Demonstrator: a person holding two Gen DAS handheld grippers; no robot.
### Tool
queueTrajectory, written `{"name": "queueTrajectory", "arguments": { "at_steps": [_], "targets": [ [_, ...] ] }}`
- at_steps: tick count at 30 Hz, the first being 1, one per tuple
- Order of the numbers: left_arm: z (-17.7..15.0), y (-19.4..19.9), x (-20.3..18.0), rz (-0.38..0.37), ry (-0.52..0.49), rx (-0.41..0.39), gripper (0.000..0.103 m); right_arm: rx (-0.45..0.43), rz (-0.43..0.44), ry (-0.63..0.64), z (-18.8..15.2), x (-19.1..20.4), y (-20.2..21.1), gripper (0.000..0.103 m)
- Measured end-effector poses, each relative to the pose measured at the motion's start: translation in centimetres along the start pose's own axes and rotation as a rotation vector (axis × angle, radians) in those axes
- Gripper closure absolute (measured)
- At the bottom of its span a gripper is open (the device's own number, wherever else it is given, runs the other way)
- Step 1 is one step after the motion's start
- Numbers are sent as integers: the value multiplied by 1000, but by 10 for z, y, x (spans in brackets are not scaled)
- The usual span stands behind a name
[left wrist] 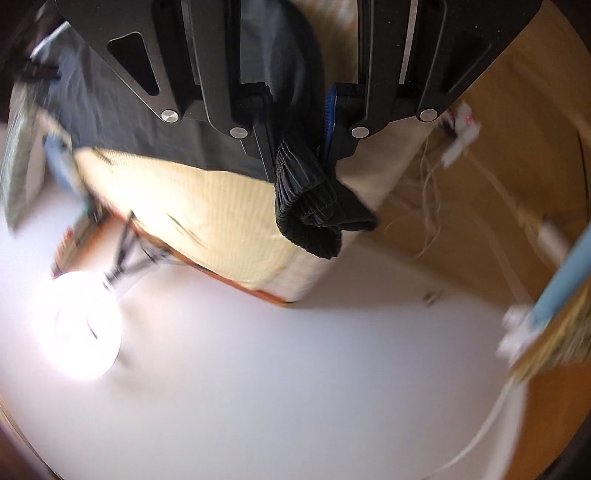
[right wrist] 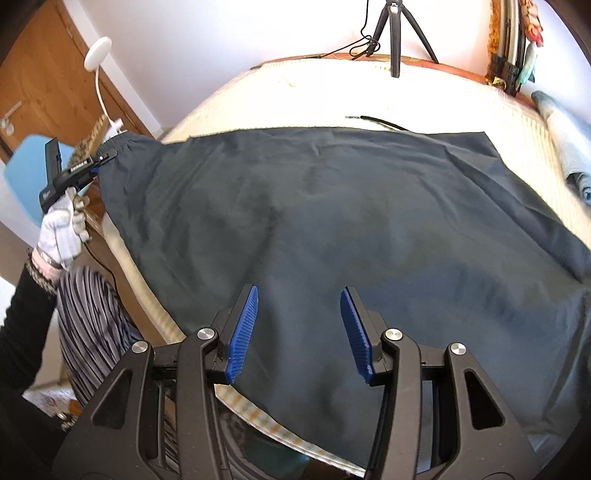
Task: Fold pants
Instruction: 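Grasp the elastic waistband of the dark pants with the left tool, then pass the waistband from the left tool into the right tool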
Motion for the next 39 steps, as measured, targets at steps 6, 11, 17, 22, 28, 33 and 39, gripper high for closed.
{"name": "queueTrajectory", "arguments": {
  "at_steps": [6,11,17,22,28,33,39],
  "targets": [
    [-6,-5,-117,-38,-337,27,85,-41,200,-105,25,9,-3,52],
    [-68,-25,-215,-114,-580,92,85,-81,412,-199,52,20,-12,32],
    [-138,-52,-276,-146,-758,178,85,-41,556,-315,67,22,-43,32],
    [-152,-56,-286,-120,-832,171,82,3,640,-402,71,18,-66,32],
    [-170,-49,-298,-234,-845,236,64,30,675,-431,71,25,-76,32],
    [-174,-34,-297,-285,-838,272,63,47,609,-408,75,29,-76,32],
    [-127,-4,-247,-283,-640,242,63,76,453,-333,80,44,-87,71]
  ]
}}
Point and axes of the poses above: each gripper's, at about its wrist camera, not at the fingertips, and y roughly against the way its jaws point, x to its left, z to its top, the point moved 10 cm from there along -y, roughly the way its jaws point, and after that the axes turned 11 degrees about x, right-handed, at the moved point
